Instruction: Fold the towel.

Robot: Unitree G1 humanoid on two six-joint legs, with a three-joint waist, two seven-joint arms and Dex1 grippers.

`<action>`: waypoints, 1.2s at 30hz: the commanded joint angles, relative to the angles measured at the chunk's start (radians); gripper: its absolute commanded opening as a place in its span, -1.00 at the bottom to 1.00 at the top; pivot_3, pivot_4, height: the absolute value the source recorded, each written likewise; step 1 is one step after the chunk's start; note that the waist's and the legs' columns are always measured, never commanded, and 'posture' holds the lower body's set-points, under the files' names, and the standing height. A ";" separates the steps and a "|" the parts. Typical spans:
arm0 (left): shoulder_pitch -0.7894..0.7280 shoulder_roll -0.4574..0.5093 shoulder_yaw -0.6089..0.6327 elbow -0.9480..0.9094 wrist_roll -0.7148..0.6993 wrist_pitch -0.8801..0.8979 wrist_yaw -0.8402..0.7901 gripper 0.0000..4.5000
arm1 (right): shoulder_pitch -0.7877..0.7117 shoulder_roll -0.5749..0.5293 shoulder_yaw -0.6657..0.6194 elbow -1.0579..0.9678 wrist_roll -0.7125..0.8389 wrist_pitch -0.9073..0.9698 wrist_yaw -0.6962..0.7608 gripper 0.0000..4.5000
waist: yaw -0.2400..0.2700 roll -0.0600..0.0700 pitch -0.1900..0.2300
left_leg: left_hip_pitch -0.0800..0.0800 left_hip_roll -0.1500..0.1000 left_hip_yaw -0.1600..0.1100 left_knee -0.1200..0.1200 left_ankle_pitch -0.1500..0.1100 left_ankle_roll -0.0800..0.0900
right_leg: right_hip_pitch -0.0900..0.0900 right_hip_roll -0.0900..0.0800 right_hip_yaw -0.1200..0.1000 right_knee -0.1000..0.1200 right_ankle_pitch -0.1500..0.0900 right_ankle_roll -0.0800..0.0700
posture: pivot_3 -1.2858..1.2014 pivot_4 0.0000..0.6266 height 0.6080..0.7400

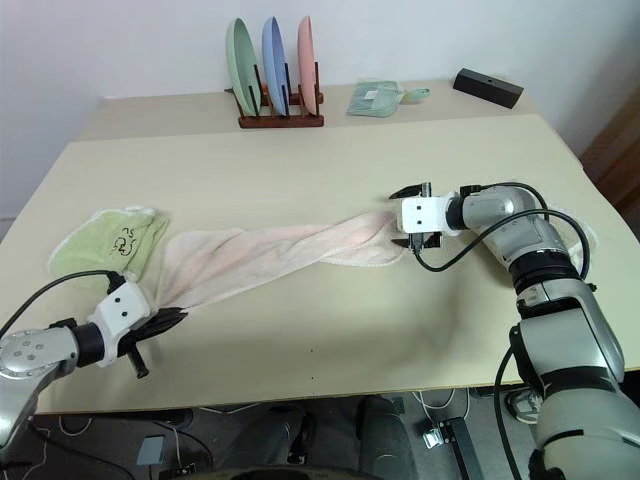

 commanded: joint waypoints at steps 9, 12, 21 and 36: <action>-0.018 0.005 -0.020 0.007 0.017 -0.011 -0.001 -1.00 | 0.022 -0.041 -0.037 -0.148 0.075 0.002 0.102 -0.96 | 0.003 0.000 0.000 | 0.000 0.000 0.000 0.000 0.000 0.000 | 0.000 0.000 0.000 0.000 0.000 0.000 | 0.03 -0.52 1.00; -0.022 0.010 -0.026 0.007 0.021 -0.009 -0.007 -1.00 | 0.047 -0.058 -0.045 -0.203 0.094 0.028 0.123 -0.96 | 0.004 0.000 0.000 | 0.000 0.000 0.000 0.000 0.000 0.000 | 0.000 0.000 0.000 0.000 0.000 0.000 | 0.03 -0.52 1.00; -0.208 -0.089 0.069 0.069 -0.039 -0.019 0.120 -1.00 | 0.071 -0.076 -0.118 -0.324 0.125 0.150 0.043 -0.96 | 0.006 0.000 0.000 | -0.001 0.000 0.000 0.002 0.000 0.000 | 0.000 0.000 0.000 0.001 0.000 0.000 | 0.03 -0.52 1.00; -1.219 -0.125 0.049 0.792 0.082 -0.272 0.460 -1.00 | -0.440 -0.077 -0.121 0.082 -0.111 0.083 -0.569 -0.96 | -0.028 -0.004 0.000 | -0.019 -0.001 0.004 0.005 0.001 -0.001 | -0.023 -0.002 -0.003 0.006 0.002 -0.001 | 0.03 -0.52 1.00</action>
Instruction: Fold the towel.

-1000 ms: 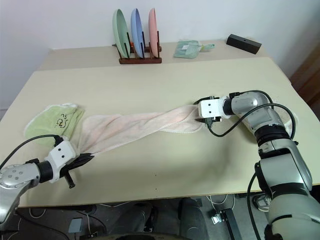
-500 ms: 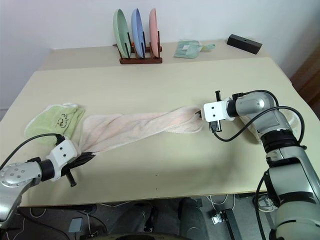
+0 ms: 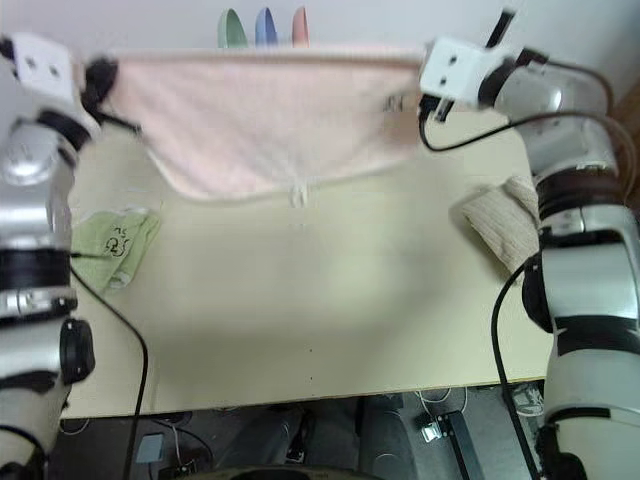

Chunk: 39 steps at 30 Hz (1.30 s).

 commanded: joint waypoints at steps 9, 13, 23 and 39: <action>0.429 0.120 0.049 -0.347 -0.141 0.121 -0.288 -1.00 | 0.302 -0.092 -0.073 -0.298 0.258 0.001 0.377 -0.96 | -0.045 0.001 0.000 | 0.000 0.001 0.001 -0.001 0.000 0.000 | -0.004 0.001 0.001 0.001 0.000 0.000 | 0.03 -0.52 1.00; 0.825 0.167 0.104 -0.639 -0.253 0.255 -0.426 -1.00 | 0.655 -0.203 -0.091 -0.632 0.439 0.204 0.627 -0.96 | -0.035 0.002 0.000 | -0.001 0.002 0.001 -0.002 -0.001 0.001 | -0.004 0.001 0.001 0.001 0.000 0.000 | 0.03 -0.52 1.00; 1.277 0.250 0.251 -0.916 -0.403 0.487 -0.587 -1.00 | 1.069 -0.439 -0.243 -1.054 0.673 0.639 0.844 -0.96 | 0.025 0.004 0.002 | 0.020 0.004 0.004 0.001 -0.007 0.010 | 0.021 0.002 0.001 -0.003 0.002 -0.003 | 0.03 -0.52 1.00; 0.771 0.169 -0.058 -0.457 -0.112 0.231 -0.429 -1.00 | 0.694 -0.185 -0.075 -0.628 0.401 0.415 0.721 -0.96 | 0.040 0.004 0.002 | 0.018 0.004 0.005 0.001 -0.004 0.004 | 0.017 0.002 0.000 -0.003 0.003 -0.003 | 0.03 -0.52 1.00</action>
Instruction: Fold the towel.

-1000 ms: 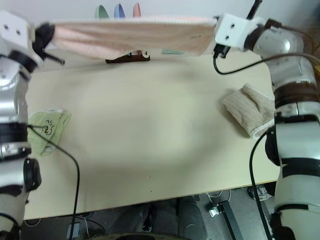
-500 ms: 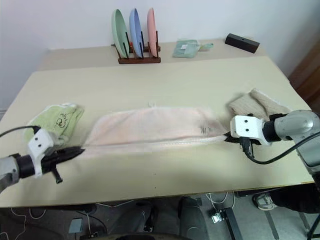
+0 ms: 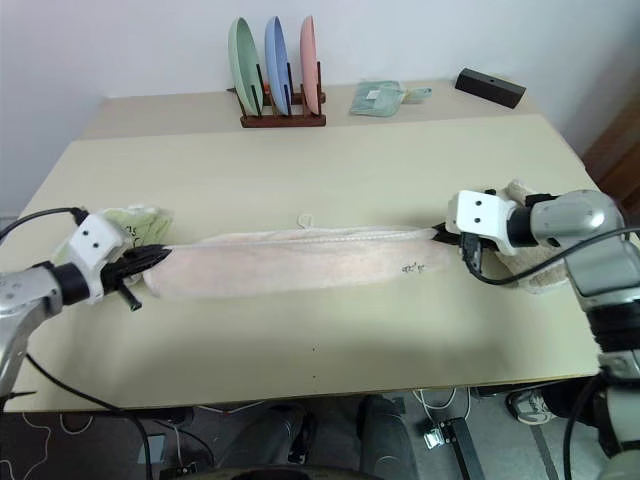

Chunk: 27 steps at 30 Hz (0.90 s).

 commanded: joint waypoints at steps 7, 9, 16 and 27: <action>-0.196 -0.075 -0.115 0.263 0.121 -0.143 0.036 -1.00 | -0.114 0.093 0.038 0.229 -0.112 -0.143 -0.066 -0.96 | 0.002 0.000 0.000 | -0.002 0.000 0.001 0.000 0.000 0.000 | -0.003 0.000 0.000 0.001 0.000 0.000 | 0.03 -0.52 1.00; -0.206 -0.085 -0.116 0.285 0.115 -0.139 0.032 -1.00 | -0.118 0.100 0.034 0.244 -0.118 -0.144 -0.070 -0.96 | 0.001 0.000 0.000 | -0.003 0.000 0.002 0.000 0.000 0.000 | -0.005 0.000 0.000 0.002 0.000 0.000 | 0.03 -0.52 1.00; -0.219 -0.117 -0.090 0.323 0.142 -0.144 0.123 0.30 | -0.117 0.092 0.008 0.233 -0.131 -0.137 -0.127 0.31 | 0.000 0.000 0.000 | -0.003 0.000 0.002 0.000 0.000 0.000 | -0.006 0.000 0.000 0.002 0.000 0.000 | 0.03 -0.52 1.00; -0.216 -0.244 -0.023 0.235 0.128 -0.161 0.345 1.00 | 0.078 0.013 -0.255 -0.144 0.133 0.302 -0.157 1.00 | 0.008 -0.001 -0.001 | -0.005 0.000 0.001 0.001 0.000 -0.001 | -0.007 0.000 0.000 0.002 0.000 0.000 | 0.03 -0.52 1.00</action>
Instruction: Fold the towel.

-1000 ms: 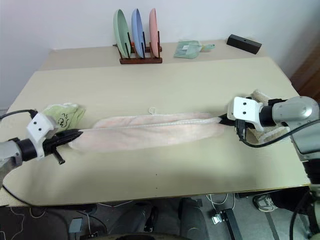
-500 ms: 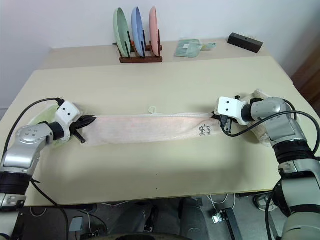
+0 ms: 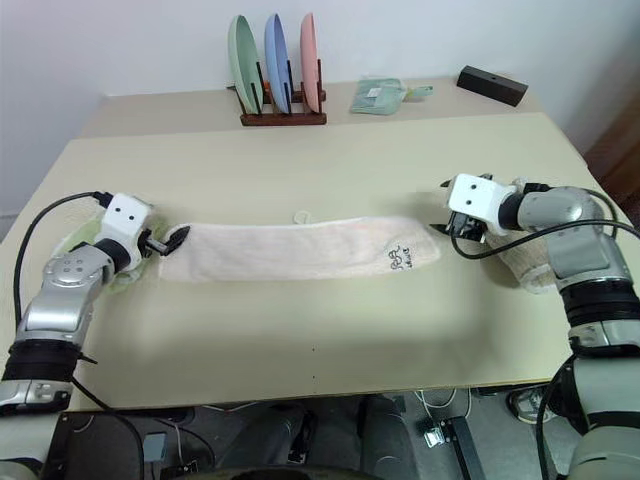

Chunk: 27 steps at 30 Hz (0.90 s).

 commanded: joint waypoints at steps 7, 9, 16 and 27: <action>0.122 -0.015 -0.035 -0.303 -0.119 0.026 -0.180 1.00 | 0.427 -0.012 -0.325 -0.621 0.513 0.735 0.047 1.00 | -0.004 -0.001 -0.001 | -0.002 0.000 0.000 0.001 0.000 0.000 | -0.001 0.000 0.000 0.000 0.000 0.000 | 0.03 -0.52 1.00; 0.142 0.009 -0.048 -0.318 -0.103 0.033 -0.205 1.00 | 0.476 0.037 -0.361 -0.688 0.599 0.870 -0.022 1.00 | -0.004 -0.001 -0.001 | -0.001 0.000 0.000 0.001 0.000 0.000 | -0.001 0.000 0.001 0.001 0.000 0.000 | 0.03 -0.52 1.00; 0.139 0.009 -0.040 -0.374 -0.183 0.056 -0.276 1.00 | 0.447 0.313 -0.467 -0.751 0.776 1.272 -0.386 1.00 | 0.002 -0.003 -0.002 | 0.002 0.000 0.000 0.001 0.000 0.000 | 0.003 0.000 0.001 0.000 0.001 0.000 | 0.03 -0.52 1.00; 0.161 -0.024 -0.151 -0.556 -0.267 0.134 -0.377 1.00 | 0.281 0.630 -0.757 -0.632 0.807 1.525 -0.770 1.00 | -0.004 -0.003 -0.003 | 0.003 0.000 0.000 0.000 0.000 0.000 | 0.003 0.000 0.001 0.000 0.001 0.000 | 0.03 -0.52 1.00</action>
